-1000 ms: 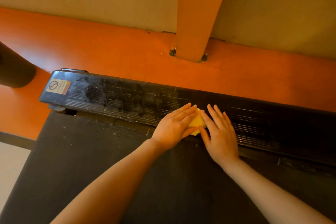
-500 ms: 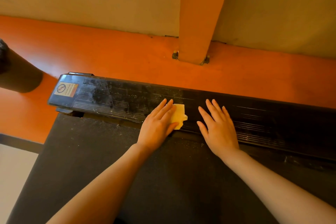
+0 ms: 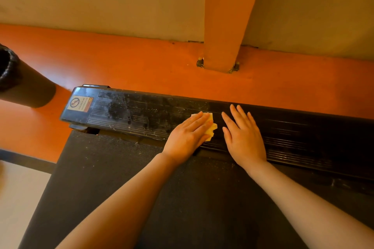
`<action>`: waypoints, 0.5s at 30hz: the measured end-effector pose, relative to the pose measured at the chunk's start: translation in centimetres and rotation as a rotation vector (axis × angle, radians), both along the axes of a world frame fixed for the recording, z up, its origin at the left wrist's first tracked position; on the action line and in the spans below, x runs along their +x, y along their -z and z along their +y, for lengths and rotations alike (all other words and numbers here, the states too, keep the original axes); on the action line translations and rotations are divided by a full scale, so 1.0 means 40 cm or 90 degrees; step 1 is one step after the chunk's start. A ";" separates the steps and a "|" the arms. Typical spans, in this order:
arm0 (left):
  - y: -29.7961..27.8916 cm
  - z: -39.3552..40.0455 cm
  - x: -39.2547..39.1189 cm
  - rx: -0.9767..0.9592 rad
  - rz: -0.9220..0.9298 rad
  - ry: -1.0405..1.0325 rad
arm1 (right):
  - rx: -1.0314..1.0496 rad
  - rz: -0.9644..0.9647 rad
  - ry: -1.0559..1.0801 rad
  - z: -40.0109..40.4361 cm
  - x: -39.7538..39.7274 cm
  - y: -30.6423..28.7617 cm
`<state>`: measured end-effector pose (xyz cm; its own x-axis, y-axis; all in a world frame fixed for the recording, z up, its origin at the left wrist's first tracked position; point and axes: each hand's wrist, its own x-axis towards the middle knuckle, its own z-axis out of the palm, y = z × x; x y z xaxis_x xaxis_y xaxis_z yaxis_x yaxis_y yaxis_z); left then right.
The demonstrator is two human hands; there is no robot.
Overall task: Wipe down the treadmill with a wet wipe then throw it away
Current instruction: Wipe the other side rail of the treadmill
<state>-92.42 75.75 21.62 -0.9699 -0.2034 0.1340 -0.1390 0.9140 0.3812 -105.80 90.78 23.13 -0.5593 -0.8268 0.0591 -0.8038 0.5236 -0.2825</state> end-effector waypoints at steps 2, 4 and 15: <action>-0.006 -0.004 -0.036 0.017 -0.010 -0.050 | 0.003 -0.005 0.002 0.000 0.001 0.001; -0.014 -0.002 -0.076 0.034 -0.009 -0.114 | 0.004 -0.004 0.001 0.001 0.000 0.003; -0.033 0.032 -0.089 0.064 -0.026 -0.206 | -0.007 0.018 0.005 0.002 0.000 0.010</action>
